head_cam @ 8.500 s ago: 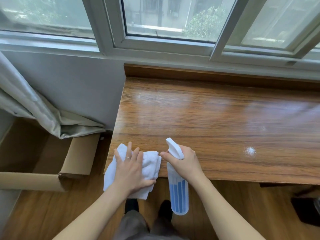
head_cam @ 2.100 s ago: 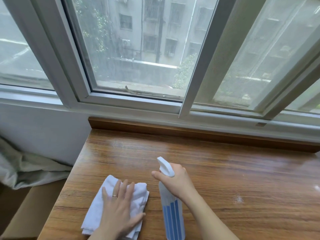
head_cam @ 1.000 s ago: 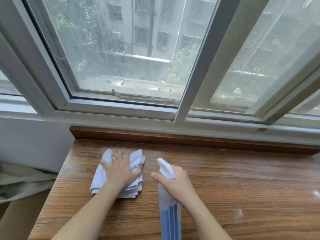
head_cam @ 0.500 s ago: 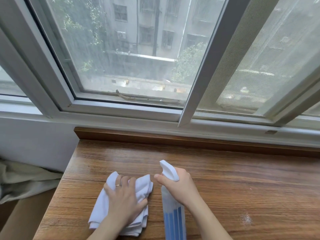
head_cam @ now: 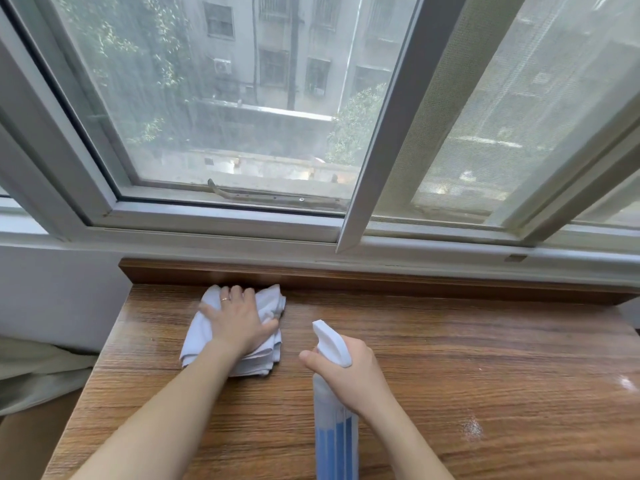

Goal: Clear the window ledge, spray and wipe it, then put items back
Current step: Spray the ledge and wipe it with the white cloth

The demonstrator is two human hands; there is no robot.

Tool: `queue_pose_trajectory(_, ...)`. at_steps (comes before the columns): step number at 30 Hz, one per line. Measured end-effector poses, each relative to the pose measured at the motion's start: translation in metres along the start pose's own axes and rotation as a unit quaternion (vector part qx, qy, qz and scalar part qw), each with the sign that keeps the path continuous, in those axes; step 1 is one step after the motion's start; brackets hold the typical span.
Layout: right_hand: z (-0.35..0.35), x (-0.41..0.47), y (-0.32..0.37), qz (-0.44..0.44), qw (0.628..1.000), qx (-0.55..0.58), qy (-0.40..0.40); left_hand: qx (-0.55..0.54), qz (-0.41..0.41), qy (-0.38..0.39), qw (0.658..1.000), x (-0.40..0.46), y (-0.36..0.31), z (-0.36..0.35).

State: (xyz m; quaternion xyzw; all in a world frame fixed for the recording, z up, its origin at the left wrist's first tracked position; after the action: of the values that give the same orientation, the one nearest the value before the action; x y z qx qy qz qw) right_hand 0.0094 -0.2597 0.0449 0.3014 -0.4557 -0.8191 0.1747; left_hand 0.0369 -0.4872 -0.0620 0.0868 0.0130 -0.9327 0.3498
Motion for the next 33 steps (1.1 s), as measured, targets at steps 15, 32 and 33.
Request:
queue_pose_trajectory(15, 0.005, 0.005, -0.003, -0.015, 1.0, -0.02, -0.015, -0.022, -0.071, -0.086, 0.994, -0.109, -0.002, -0.026)
queue_pose_trajectory(32, 0.005, -0.005, -0.004, 0.002, 1.0, -0.022, -0.008, 0.005, -0.002, -0.023, 1.0, 0.005, -0.004, 0.0)
queue_pose_trajectory(33, 0.007, -0.007, -0.006, -0.001, 1.0, -0.022, -0.007, 0.003, 0.0, -0.028, 1.0, 0.005, -0.003, 0.0)
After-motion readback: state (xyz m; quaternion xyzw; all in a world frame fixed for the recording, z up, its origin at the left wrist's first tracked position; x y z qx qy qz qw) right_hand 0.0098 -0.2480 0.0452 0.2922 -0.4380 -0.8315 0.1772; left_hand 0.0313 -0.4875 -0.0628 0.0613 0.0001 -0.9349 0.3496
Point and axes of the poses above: each hand's wrist, its own x-axis towards the middle knuckle, its own z-axis out of the back of the hand, y = z × x, the point moved 7 cm from there along x, towards the middle knuckle, and after that the axes turned 6 degrees about x, right-handed, at the moved point
